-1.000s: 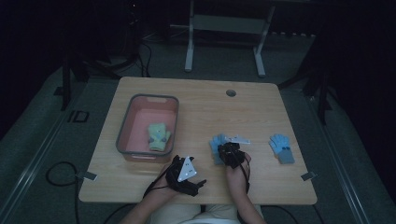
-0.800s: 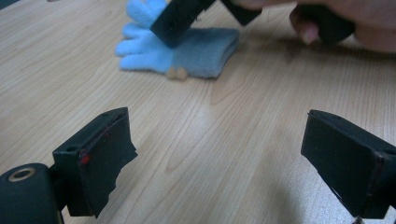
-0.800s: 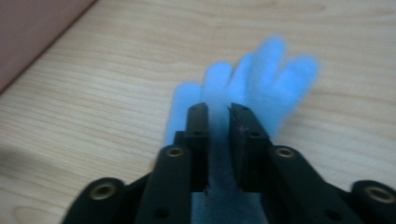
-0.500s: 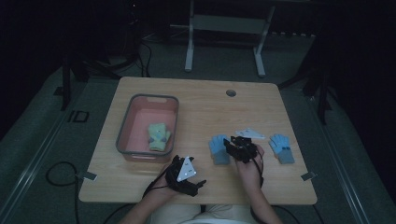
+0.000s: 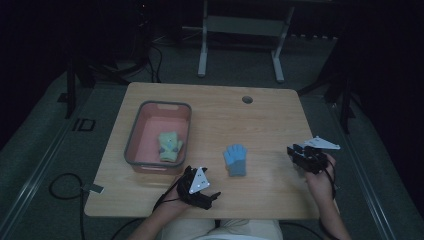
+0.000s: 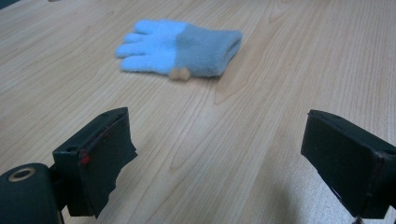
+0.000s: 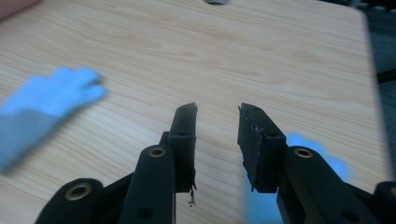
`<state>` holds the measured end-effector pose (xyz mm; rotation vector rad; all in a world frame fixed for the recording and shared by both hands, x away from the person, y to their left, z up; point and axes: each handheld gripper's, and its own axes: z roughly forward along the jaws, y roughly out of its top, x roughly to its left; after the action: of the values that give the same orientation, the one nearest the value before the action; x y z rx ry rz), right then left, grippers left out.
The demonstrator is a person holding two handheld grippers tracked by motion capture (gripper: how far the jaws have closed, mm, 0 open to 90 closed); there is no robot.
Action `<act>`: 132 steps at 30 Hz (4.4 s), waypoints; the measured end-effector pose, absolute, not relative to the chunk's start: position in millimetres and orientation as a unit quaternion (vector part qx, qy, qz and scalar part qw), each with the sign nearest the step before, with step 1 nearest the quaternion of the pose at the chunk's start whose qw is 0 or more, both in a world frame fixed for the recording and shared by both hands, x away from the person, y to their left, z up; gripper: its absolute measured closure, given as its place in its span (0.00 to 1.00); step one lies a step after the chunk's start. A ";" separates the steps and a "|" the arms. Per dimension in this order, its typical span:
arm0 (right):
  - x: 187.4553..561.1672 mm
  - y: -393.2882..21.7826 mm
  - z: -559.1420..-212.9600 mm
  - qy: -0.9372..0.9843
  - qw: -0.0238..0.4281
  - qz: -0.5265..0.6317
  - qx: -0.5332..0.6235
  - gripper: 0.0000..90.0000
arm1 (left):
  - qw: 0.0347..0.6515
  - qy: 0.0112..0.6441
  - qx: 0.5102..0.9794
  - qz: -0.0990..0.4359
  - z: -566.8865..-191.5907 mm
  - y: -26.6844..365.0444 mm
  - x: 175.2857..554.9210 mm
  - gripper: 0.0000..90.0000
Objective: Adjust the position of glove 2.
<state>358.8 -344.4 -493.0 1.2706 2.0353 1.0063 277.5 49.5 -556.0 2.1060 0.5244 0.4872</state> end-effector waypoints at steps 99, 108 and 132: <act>348.5 -273.6 -519.0 0.758 0.226 0.354 0.499 0.86 | 0.443 0.197 0.853 0.195 -555.6 47.9 275.3 0.10; 363.8 -285.8 -526.8 0.808 0.189 0.367 0.421 0.77 | 0.444 0.200 0.852 0.194 -555.7 48.1 275.6 0.10; 368.2 -273.5 -547.0 0.815 0.204 0.313 0.444 0.94 | 0.443 0.198 0.853 0.194 -555.9 47.8 275.3 0.10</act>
<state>368.2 -273.5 -547.0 1.2377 2.2718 0.8722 275.3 47.8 -555.9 2.1158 0.4912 0.4803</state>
